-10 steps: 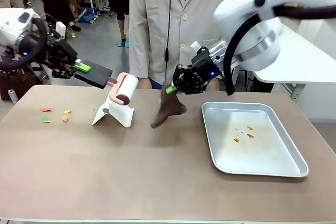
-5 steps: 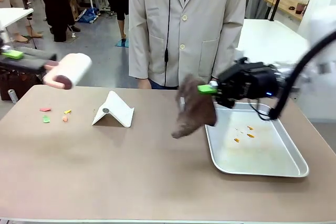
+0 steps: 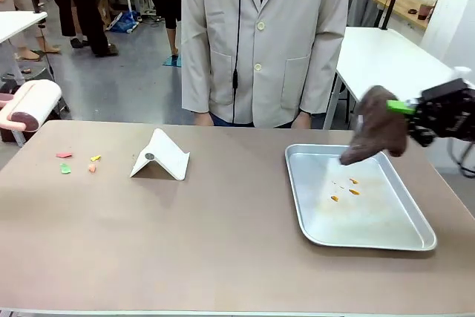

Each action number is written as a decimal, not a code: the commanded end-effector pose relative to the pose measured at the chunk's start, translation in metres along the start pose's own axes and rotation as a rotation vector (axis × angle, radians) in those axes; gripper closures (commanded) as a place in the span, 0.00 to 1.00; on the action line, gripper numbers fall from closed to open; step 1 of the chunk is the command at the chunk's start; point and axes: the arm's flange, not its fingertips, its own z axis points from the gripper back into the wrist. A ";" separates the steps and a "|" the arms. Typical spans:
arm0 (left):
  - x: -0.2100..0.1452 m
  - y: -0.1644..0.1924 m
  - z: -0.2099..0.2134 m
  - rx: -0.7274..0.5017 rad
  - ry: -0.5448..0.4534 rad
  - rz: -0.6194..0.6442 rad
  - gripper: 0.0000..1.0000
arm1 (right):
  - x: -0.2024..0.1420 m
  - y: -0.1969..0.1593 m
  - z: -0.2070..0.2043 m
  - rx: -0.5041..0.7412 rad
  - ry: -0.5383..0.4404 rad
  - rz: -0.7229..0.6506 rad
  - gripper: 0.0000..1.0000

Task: Clean the surface of the table.
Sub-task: Hold the Lint Roller with your left hand and the towel with your right hand, then if a person points to the right, clean the right side of the table with your right hand, and if they point to the left, clean the left side with your left hand.

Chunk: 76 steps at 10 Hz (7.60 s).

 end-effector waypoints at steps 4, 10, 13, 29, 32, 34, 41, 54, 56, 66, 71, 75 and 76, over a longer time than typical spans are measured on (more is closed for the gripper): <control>-0.013 0.055 0.059 -0.031 -0.083 0.106 0.79 | -0.019 -0.036 0.069 -0.126 -0.189 0.066 1.00; -0.013 0.068 0.061 -0.006 -0.092 0.119 0.79 | 0.004 -0.043 0.089 -0.219 -0.236 0.018 1.00; -0.013 0.068 0.061 -0.006 -0.092 0.119 0.79 | 0.004 -0.043 0.089 -0.219 -0.236 0.018 1.00; -0.013 0.068 0.061 -0.006 -0.092 0.119 0.79 | 0.004 -0.043 0.089 -0.219 -0.236 0.018 1.00; -0.013 0.068 0.061 -0.006 -0.092 0.119 0.79 | 0.004 -0.043 0.089 -0.219 -0.236 0.018 1.00; -0.013 0.068 0.061 -0.006 -0.092 0.119 0.79 | 0.004 -0.043 0.089 -0.219 -0.236 0.018 1.00; -0.002 0.079 0.053 0.220 -0.147 0.111 0.78 | 0.004 -0.043 0.089 -0.219 -0.236 0.018 1.00; 0.056 0.124 0.054 0.479 -0.203 0.252 0.78 | 0.004 -0.043 0.089 -0.219 -0.236 0.018 1.00; 0.058 0.129 0.053 0.507 -0.186 0.232 0.78 | 0.004 -0.043 0.089 -0.219 -0.236 0.018 1.00; 0.069 0.148 -0.003 0.565 -0.069 0.257 0.97 | 0.004 -0.043 0.089 -0.219 -0.236 0.018 1.00; 0.070 0.153 -0.056 0.574 0.010 0.234 0.97 | 0.004 -0.043 0.089 -0.219 -0.236 0.018 1.00; 0.081 0.153 -0.097 0.567 0.060 0.232 0.97 | 0.004 -0.043 0.089 -0.219 -0.236 0.018 1.00; 0.084 0.151 -0.104 0.561 0.062 0.231 0.97 | 0.004 -0.043 0.089 -0.219 -0.236 0.018 1.00</control>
